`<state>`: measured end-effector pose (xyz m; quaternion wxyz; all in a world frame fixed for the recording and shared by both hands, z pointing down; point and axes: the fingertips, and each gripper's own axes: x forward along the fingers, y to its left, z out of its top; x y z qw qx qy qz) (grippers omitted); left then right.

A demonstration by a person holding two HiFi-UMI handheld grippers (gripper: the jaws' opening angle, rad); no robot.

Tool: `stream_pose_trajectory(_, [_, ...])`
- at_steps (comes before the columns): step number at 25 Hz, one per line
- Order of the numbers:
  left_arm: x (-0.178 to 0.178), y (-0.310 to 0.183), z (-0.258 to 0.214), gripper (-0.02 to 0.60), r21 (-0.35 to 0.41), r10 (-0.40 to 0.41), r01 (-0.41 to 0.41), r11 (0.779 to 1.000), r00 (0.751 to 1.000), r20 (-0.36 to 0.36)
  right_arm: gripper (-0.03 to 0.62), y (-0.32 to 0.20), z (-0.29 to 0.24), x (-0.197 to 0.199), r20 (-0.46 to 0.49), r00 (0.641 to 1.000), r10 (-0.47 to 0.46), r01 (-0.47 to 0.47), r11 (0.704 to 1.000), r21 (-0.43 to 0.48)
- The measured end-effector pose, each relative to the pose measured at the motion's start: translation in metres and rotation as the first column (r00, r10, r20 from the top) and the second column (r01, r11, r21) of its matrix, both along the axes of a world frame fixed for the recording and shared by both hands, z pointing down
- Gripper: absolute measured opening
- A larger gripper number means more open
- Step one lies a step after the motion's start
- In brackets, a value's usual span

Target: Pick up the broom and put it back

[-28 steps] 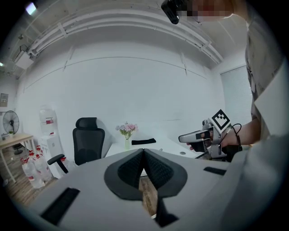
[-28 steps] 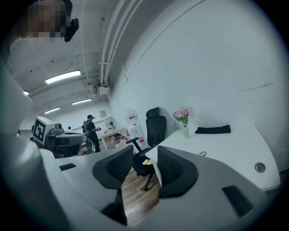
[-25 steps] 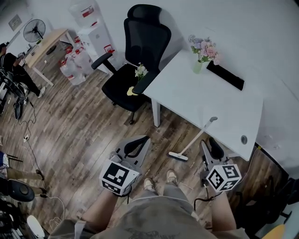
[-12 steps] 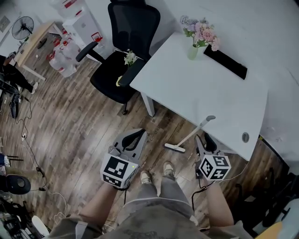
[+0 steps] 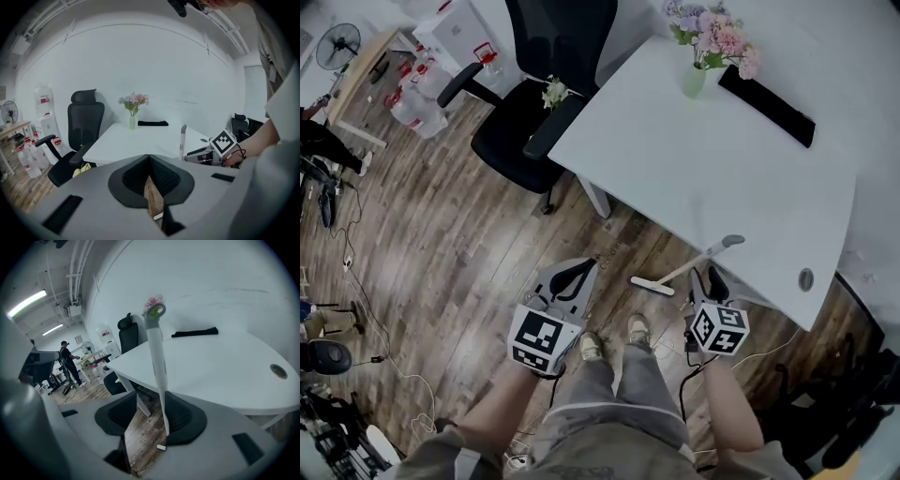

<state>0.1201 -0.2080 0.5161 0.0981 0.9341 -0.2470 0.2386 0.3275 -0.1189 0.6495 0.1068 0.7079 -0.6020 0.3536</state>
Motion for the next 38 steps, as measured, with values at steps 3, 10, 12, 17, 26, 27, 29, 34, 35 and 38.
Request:
stream_pose_trajectory(3, [0.001,-0.002,0.017,0.017,-0.014,-0.014,0.014,1.0,1.0,0.008,0.189,-0.001,0.024,0.003,0.013,1.0,0.013,-0.013,1.0,-0.024])
stream_pose_trajectory(10, [-0.004,-0.005,0.051,0.017,-0.045,-0.054,0.055,0.997,0.998,0.024,0.189,-0.013,0.063,0.013,0.012,1.0,0.012,-0.011,0.999,-0.044])
stream_pose_trajectory(12, [-0.004,-0.007,0.058,0.017,-0.045,-0.059,0.061,0.997,0.998,0.028,0.189,-0.016,0.07,0.014,0.017,1.0,0.006,-0.005,0.999,-0.039])
stream_pose_trajectory(17, [-0.003,-0.009,0.071,0.017,-0.035,-0.062,0.063,0.997,0.998,0.026,0.183,-0.023,0.08,0.017,-0.002,1.0,-0.003,0.003,1.0,-0.017])
stream_pose_trajectory(26, [0.0,-0.005,0.08,0.017,-0.035,-0.048,0.049,0.998,0.999,0.022,0.11,-0.013,0.076,0.009,-0.06,0.996,-0.071,0.07,0.997,-0.018])
stream_pose_trajectory(27, [-0.001,-0.005,0.078,0.017,-0.038,-0.049,0.05,0.998,0.999,0.023,0.11,-0.01,0.074,0.006,-0.067,0.994,-0.087,0.085,0.996,-0.024])
stream_pose_trajectory(29, [-0.004,-0.005,0.072,0.017,-0.034,-0.052,0.053,0.998,0.998,0.021,0.107,-0.003,0.068,0.0,-0.087,0.989,-0.116,0.113,0.993,-0.031])
stream_pose_trajectory(34, [-0.01,0.0,0.048,0.017,-0.01,-0.051,0.051,0.999,0.999,0.02,0.107,0.01,0.035,-0.01,-0.15,0.976,-0.159,0.159,0.987,-0.012])
stream_pose_trajectory(35, [-0.012,0.002,0.042,0.017,-0.006,-0.053,0.053,0.999,0.998,0.018,0.107,0.011,0.024,-0.012,-0.163,0.972,-0.169,0.17,0.985,-0.005])
stream_pose_trajectory(38, [-0.018,0.006,0.02,0.017,0.011,-0.067,0.066,0.998,0.998,0.012,0.107,0.011,-0.014,-0.017,-0.194,0.959,-0.205,0.213,0.977,0.02])
